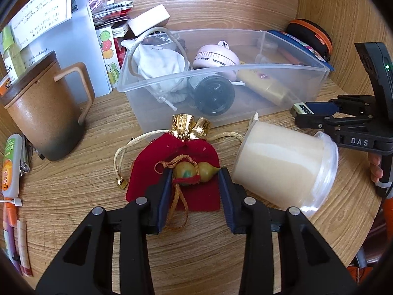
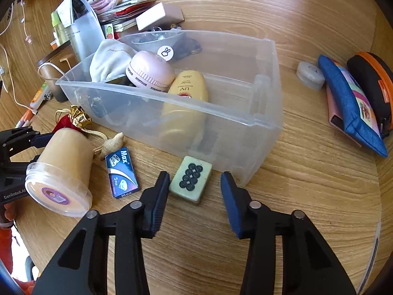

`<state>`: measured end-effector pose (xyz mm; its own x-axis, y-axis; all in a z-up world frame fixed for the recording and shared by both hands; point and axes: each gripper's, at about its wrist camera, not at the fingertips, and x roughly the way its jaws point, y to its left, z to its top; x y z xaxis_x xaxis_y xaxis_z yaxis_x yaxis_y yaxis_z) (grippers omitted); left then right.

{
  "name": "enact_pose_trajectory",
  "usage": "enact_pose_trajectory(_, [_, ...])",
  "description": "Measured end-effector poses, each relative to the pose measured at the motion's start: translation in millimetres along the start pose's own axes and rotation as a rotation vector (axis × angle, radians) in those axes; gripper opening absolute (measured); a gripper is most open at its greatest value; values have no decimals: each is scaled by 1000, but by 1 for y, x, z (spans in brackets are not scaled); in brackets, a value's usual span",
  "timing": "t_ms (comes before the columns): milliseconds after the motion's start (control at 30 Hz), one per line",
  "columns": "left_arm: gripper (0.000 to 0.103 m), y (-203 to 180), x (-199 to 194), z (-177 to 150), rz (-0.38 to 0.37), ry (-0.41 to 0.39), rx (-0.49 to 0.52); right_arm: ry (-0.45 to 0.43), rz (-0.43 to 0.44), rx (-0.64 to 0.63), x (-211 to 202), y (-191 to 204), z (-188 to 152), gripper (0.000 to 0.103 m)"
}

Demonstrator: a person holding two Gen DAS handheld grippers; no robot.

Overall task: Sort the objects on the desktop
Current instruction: 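Grasp the red velvet pouch with the left tool while the right grasps the mahjong tile, then lift the red pouch and mahjong tile toward the clear bin with both tools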

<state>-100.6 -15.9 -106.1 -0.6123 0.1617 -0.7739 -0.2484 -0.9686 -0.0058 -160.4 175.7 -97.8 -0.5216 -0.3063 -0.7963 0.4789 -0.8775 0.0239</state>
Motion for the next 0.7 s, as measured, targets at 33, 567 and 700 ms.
enact_pose_trajectory(33, [34,0,0,0,-2,-2,1,-3,-2,-7,1,1,0,33])
enact_pose_trajectory(567, [32,4,-14,-2,12,-52,-23,-55,5,-46,-22,10,-3,22])
enact_pose_trajectory(700, [32,2,-21,-1,10,-67,-25,-66,12,-35,-31,7,-6,22])
